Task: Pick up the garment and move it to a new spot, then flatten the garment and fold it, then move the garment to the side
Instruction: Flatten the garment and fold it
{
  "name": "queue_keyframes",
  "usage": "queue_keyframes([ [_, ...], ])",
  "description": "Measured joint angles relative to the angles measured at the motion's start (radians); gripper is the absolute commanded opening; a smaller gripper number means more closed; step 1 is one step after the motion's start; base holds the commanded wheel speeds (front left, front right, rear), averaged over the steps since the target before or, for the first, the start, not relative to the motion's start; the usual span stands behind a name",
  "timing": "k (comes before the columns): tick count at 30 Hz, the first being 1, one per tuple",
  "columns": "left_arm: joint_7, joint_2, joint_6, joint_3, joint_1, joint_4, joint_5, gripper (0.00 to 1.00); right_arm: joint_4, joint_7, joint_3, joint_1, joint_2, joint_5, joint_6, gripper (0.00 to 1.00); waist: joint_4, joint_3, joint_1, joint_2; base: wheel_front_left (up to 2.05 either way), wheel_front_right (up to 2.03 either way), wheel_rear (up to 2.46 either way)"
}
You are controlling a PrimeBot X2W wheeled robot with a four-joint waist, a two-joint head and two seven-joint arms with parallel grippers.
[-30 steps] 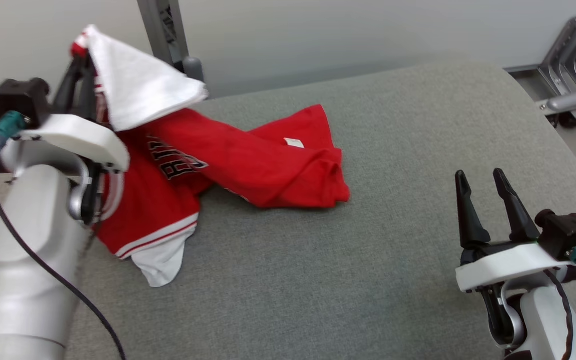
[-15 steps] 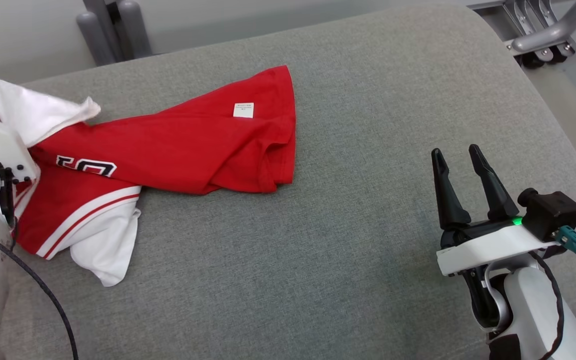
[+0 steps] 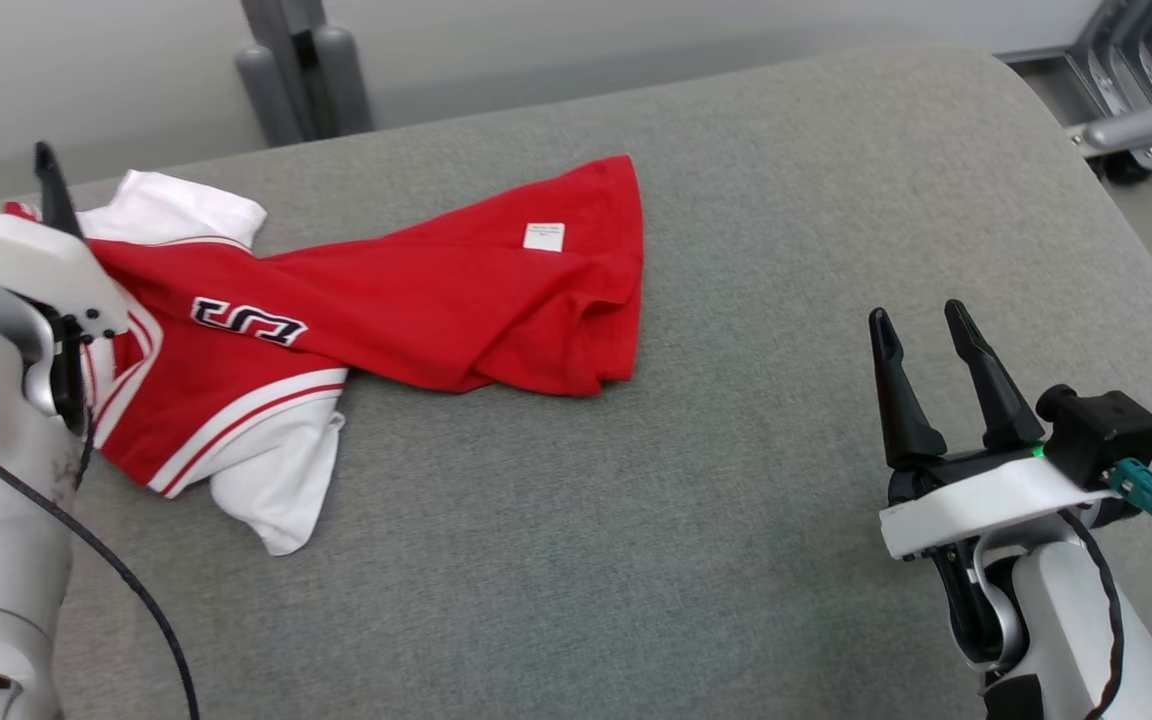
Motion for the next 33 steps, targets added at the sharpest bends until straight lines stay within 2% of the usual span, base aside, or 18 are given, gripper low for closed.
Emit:
queue_keyframes([
  [6,-0.002,-0.049,-0.033,0.006,0.098,-0.239,0.017,1.0,0.009,0.0,-0.038,0.028,0.0,-0.028,0.0,1.0,0.063,-0.055,0.0001,0.0,0.0,0.0,0.0],
  [11,-0.002,-0.091,-0.049,0.016,0.273,-0.463,0.061,1.0,0.02,0.0,-0.063,0.058,0.0,-0.051,0.0,1.0,0.118,-0.111,0.0,0.0,0.0,0.0,0.0],
  [17,-0.002,-0.146,-0.055,0.015,0.516,-0.667,0.126,1.0,0.027,0.0,-0.086,0.099,0.0,-0.067,0.0,1.0,0.175,-0.18,0.0,0.0,0.0,0.0,0.0],
  [23,-0.003,-0.194,-0.046,0.033,0.709,-0.813,0.153,1.0,0.03,0.0,-0.093,0.12,0.0,-0.071,0.0,1.0,0.217,-0.227,0.0,0.0,0.0,0.0,0.0],
  [33,-0.004,-0.226,-0.015,0.016,0.911,-0.912,0.154,1.0,0.036,0.0,-0.091,0.143,0.0,-0.073,0.0,1.0,0.243,-0.257,0.0,0.0,0.0,0.0,0.0],
])
